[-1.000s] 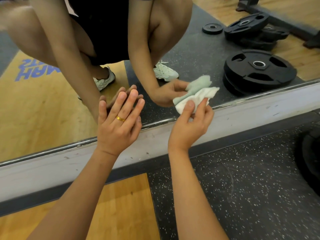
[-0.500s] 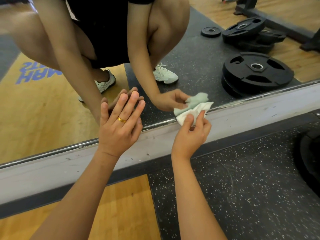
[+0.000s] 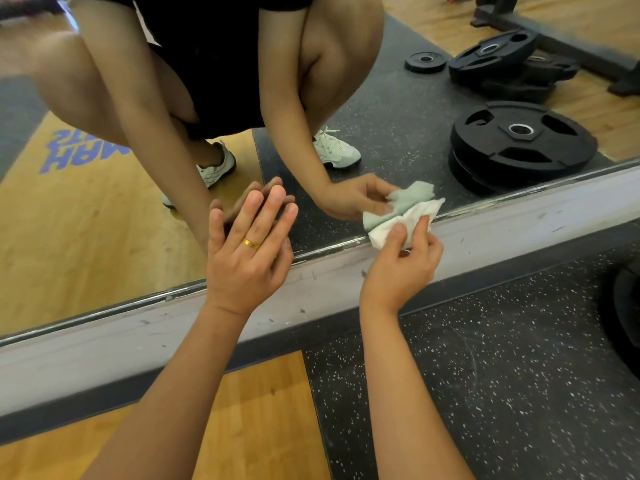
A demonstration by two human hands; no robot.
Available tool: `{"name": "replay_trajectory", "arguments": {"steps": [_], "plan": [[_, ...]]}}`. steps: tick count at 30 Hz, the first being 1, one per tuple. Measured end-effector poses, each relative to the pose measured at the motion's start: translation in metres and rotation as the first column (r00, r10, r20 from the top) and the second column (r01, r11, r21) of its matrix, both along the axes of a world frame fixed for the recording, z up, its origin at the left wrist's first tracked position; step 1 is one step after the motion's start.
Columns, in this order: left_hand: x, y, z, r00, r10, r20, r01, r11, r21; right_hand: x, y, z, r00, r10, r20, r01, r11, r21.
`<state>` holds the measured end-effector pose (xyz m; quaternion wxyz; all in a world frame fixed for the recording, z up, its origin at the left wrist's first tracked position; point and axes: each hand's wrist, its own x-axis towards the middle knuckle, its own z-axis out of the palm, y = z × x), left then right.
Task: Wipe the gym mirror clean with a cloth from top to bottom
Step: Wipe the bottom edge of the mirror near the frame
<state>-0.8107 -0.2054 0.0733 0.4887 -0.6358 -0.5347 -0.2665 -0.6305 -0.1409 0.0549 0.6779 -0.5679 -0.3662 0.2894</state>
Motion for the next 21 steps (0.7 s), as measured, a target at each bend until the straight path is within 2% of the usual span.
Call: {"name": "replay_trajectory", "arguments": {"steps": [6,11,13,17,21], "plan": [[0.000,0.000,-0.001,0.999,-0.018,0.031,0.018,1.000,-0.007,0.015,0.028,0.038,0.996,-0.087,-0.032,0.089,0.994,0.057],[0.001,-0.001,-0.001,1.000,0.000,0.015,0.000,1.000,-0.006,0.010,0.008,0.001,0.999,-0.017,-0.030,0.014,0.995,-0.101],[0.002,0.000,0.000,1.000,0.000,0.013,0.000,1.000,-0.003,0.015,0.010,0.005,0.999,-0.030,-0.030,0.026,0.992,-0.120],[0.002,0.000,0.000,1.000,-0.012,0.018,0.012,1.000,0.008,0.024,0.031,0.032,0.995,-0.098,-0.034,0.098,0.995,-0.010],[0.001,0.000,-0.001,1.000,-0.004,0.005,0.004,1.000,-0.008,0.015,0.026,0.018,0.997,-0.068,-0.037,0.067,0.997,-0.037]]}}
